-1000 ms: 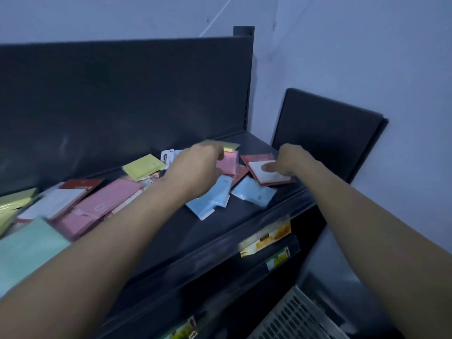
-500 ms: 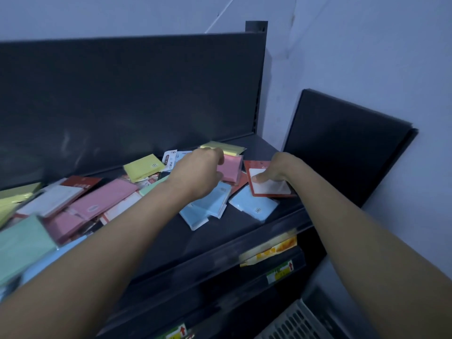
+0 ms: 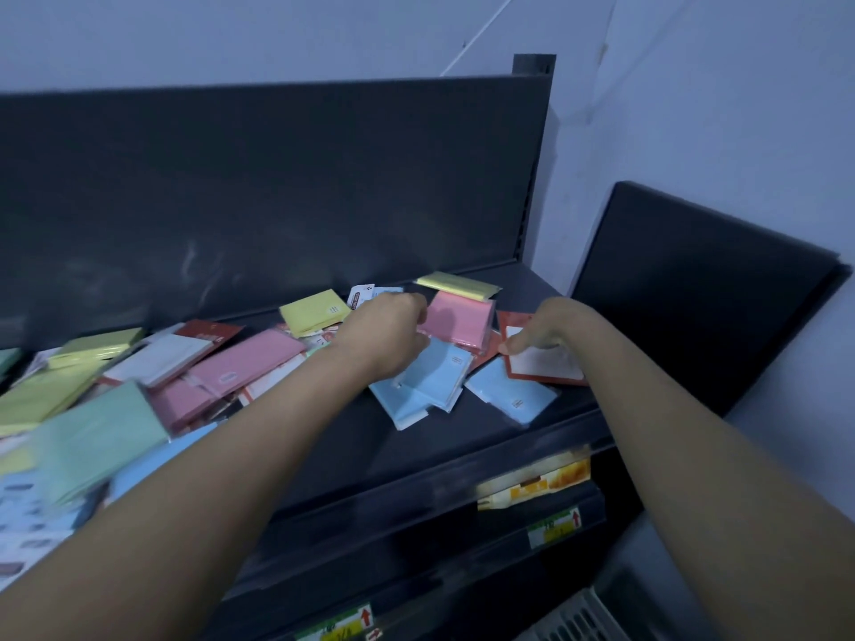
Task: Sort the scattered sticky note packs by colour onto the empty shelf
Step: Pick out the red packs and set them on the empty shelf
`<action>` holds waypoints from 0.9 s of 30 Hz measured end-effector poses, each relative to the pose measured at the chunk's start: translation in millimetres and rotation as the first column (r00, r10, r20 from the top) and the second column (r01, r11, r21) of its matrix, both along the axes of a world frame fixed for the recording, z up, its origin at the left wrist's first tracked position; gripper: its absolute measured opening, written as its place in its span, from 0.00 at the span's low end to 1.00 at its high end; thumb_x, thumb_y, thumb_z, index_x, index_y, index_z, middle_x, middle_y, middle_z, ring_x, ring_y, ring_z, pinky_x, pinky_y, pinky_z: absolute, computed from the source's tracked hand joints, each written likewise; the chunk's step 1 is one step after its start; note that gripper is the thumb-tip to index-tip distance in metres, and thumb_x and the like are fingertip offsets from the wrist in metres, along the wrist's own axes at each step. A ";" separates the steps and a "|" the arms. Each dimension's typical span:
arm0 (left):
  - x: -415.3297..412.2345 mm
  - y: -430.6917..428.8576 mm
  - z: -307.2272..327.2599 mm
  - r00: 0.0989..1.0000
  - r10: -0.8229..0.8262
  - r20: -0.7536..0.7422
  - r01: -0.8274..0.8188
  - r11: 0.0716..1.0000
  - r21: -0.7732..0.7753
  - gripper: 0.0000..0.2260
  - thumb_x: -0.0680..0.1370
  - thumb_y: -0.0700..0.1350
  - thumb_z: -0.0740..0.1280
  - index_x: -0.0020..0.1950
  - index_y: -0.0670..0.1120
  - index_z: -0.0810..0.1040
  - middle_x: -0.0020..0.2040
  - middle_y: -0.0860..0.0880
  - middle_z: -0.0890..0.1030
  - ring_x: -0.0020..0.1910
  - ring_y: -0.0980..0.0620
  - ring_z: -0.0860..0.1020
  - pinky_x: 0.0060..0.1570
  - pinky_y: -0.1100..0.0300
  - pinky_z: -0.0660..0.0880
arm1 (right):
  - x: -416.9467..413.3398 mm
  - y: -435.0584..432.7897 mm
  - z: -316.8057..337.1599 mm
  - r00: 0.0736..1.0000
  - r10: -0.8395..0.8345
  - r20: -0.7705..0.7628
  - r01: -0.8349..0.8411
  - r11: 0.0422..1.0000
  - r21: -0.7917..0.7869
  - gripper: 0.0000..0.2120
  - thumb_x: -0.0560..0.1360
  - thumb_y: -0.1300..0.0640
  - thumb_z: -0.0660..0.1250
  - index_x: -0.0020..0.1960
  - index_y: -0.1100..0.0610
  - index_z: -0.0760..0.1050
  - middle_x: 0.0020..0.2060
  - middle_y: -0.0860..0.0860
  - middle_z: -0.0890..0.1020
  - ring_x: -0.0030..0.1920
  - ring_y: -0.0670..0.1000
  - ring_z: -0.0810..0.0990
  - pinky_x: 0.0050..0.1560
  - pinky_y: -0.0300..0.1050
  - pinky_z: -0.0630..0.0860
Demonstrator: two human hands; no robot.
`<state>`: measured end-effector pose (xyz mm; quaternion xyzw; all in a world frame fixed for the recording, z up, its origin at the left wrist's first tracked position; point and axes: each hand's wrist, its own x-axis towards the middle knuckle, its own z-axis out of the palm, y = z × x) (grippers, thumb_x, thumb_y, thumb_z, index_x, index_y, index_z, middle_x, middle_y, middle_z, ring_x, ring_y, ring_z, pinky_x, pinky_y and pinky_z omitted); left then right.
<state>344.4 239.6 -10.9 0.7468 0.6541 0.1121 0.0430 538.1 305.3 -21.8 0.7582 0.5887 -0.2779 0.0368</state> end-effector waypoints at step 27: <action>-138.9 -18.6 11.1 0.921 0.388 -0.018 -0.387 0.920 0.060 0.08 0.76 0.44 0.64 0.53 0.43 0.75 0.52 0.42 0.79 0.49 0.40 0.76 0.46 0.53 0.73 | -131.6 -14.8 68.2 0.924 0.206 -0.321 0.080 0.719 0.691 0.08 0.74 0.62 0.65 0.52 0.61 0.78 0.51 0.58 0.81 0.50 0.59 0.80 0.42 0.43 0.72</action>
